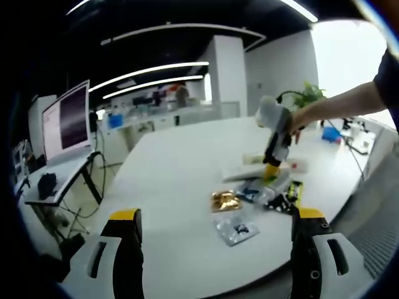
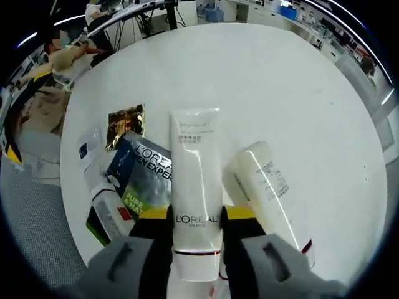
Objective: Arrange the skincare products in the storage area until every visible bottle or jar stands upright without overlapping.
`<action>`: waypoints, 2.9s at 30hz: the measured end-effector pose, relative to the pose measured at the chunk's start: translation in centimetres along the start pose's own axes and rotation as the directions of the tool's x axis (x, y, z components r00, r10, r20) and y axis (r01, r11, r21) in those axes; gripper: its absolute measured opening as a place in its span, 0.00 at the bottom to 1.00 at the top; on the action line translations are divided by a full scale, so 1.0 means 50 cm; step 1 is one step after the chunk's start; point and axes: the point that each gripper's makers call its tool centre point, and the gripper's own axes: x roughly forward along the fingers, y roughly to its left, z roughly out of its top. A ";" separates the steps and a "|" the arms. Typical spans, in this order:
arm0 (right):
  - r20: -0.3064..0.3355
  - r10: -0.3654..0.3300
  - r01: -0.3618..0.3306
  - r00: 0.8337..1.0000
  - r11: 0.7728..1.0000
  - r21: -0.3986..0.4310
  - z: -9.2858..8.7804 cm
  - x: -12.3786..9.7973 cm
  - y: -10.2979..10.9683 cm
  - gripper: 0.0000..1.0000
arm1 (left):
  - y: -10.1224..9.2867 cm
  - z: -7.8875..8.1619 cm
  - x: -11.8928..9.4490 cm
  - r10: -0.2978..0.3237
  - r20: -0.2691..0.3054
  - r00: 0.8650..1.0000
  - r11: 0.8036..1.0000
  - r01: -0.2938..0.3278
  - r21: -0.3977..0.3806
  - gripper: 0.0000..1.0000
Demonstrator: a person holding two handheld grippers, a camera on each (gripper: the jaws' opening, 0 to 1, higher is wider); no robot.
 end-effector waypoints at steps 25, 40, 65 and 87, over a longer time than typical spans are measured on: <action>0.200 -0.055 0.038 0.978 0.995 0.089 -0.003 -0.054 0.007 0.25 | -0.017 0.057 0.042 -0.187 -0.021 0.982 0.971 0.182 -0.153 0.88; 0.383 -0.101 0.079 0.918 0.994 0.075 0.010 -0.152 0.035 0.26 | -0.108 0.132 0.114 -0.372 0.082 0.925 0.878 0.379 -0.294 0.75; 0.562 -0.115 0.025 0.819 0.986 0.165 -0.002 -0.268 0.126 0.26 | -0.215 0.218 0.237 -0.491 0.164 0.856 0.756 0.512 -0.408 0.55; 0.594 -0.177 0.054 0.785 0.974 0.219 -0.043 -0.299 0.147 0.26 | -0.344 0.202 0.266 -0.606 0.135 0.784 0.626 0.574 -0.528 0.41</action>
